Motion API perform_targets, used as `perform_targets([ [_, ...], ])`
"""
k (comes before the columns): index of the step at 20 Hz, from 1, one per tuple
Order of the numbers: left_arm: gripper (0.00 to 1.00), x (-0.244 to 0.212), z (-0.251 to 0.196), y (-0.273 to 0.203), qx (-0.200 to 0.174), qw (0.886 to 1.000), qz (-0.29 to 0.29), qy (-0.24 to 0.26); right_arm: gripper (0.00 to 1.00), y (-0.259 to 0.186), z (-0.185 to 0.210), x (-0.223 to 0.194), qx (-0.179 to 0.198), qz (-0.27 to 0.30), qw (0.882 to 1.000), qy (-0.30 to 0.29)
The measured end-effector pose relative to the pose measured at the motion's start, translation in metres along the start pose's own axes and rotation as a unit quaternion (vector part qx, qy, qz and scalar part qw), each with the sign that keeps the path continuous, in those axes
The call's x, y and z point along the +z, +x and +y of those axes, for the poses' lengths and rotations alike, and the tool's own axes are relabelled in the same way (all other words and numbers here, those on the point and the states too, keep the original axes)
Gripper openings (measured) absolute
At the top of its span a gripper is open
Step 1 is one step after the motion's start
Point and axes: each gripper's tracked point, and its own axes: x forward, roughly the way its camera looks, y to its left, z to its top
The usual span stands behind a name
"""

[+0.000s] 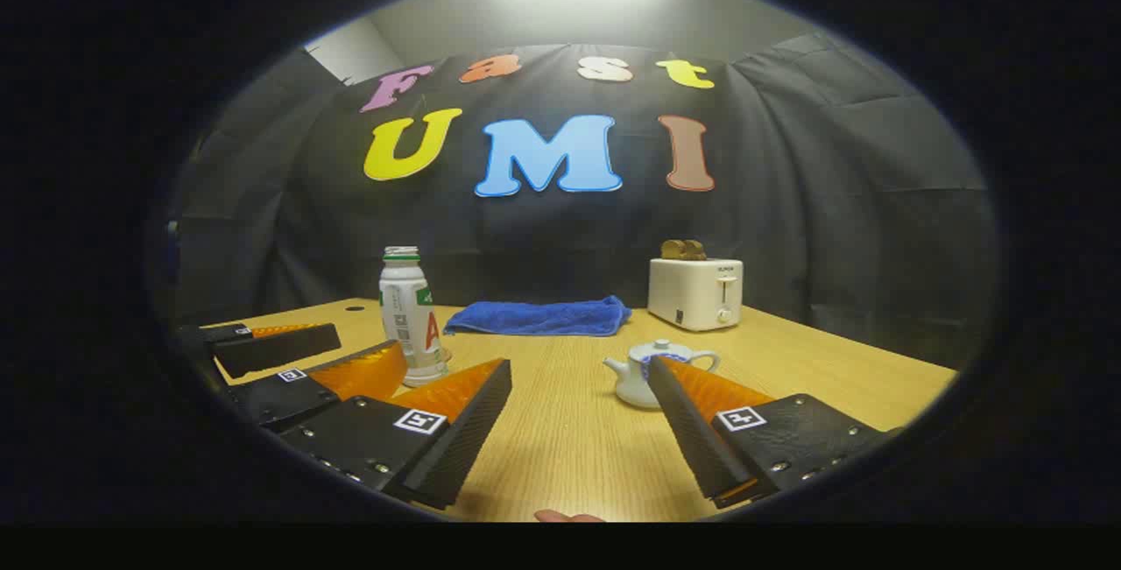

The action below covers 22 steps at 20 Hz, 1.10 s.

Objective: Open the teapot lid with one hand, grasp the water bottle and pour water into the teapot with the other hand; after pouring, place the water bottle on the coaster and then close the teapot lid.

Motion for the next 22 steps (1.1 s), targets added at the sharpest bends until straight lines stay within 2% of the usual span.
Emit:
perform_targets([
  [2,1.00,0.015,0.007,-0.006,0.010,1.000,-0.020,-0.016,0.97,0.001,-0.004,0.002,0.003,0.007,1.000,0.009],
  [3,1.00,0.021,0.015,-0.005,0.022,0.999,-0.031,-0.005,0.96,0.000,-0.011,0.009,-0.007,-0.003,1.000,0.011],
  [6,1.00,0.014,0.006,0.002,0.005,1.000,-0.020,-0.013,0.97,0.002,-0.020,0.013,-0.011,0.001,1.000,0.008],
  [12,1.00,0.018,-0.002,0.011,-0.004,1.000,-0.022,0.006,0.96,0.011,-0.044,0.015,-0.023,0.012,1.000,0.013],
  [20,1.00,0.016,0.003,0.038,-0.015,1.000,-0.006,-0.008,0.96,0.049,-0.077,0.022,-0.049,0.021,0.998,0.014],
  [21,0.96,0.016,0.004,0.042,-0.015,1.000,-0.001,-0.013,0.96,0.054,-0.079,0.023,-0.050,0.023,0.998,0.017],
  [22,1.00,0.014,0.006,0.047,-0.014,1.000,0.003,-0.017,0.96,0.061,-0.081,0.022,-0.048,0.027,0.998,0.014],
])
